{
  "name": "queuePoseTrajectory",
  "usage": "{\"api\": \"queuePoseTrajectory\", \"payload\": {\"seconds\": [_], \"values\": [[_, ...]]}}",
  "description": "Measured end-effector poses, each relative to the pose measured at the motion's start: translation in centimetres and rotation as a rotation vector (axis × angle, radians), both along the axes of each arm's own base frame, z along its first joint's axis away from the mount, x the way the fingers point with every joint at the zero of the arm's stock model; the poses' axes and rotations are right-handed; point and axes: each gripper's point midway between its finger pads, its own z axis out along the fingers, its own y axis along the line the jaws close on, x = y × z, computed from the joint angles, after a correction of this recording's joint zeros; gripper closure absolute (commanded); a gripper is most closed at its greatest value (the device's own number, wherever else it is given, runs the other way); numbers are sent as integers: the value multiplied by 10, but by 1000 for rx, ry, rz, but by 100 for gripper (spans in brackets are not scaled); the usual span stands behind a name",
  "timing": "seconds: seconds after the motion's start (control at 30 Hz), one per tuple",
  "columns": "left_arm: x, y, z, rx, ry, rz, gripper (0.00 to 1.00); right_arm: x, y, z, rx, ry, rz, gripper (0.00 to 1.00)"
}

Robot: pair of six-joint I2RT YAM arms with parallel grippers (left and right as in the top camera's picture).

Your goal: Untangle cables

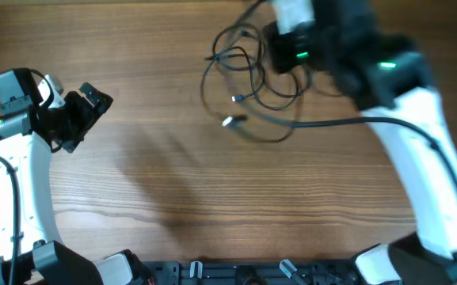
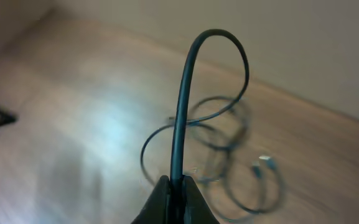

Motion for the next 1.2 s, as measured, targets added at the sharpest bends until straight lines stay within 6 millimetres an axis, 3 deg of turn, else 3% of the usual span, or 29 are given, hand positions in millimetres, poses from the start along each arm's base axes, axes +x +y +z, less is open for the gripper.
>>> {"api": "queuePoseTrajectory", "payload": {"seconds": [0.07, 0.23, 0.43, 0.53, 0.9, 0.97, 1.07, 1.2], "values": [[1, 0, 0, 1, -4, 0, 0, 4, -46, 16, 17, -24, -117, 96], [1, 0, 1, 2, -6, 0, 0, 4, -98, 27, 20, -10, -246, 96], [1, 0, 1, 2, -6, 0, 0, -17, -124, 95, 22, -164, -339, 96], [1, 0, 1, 2, -6, 0, 0, -24, -138, 110, 1, -213, -399, 96], [3, 1, 2, 6, -17, 0, 0, -21, -180, 117, -103, -263, -589, 96], [3, 1, 2, 6, -17, 0, 0, -19, -193, 122, -111, -286, -628, 96], [4, 1, 2, 6, -17, 0, 0, -15, -229, 130, -127, -321, -735, 96], [4, 2, 2, 7, -19, 0, 0, 2, -263, 119, -155, -302, -826, 96]]}}
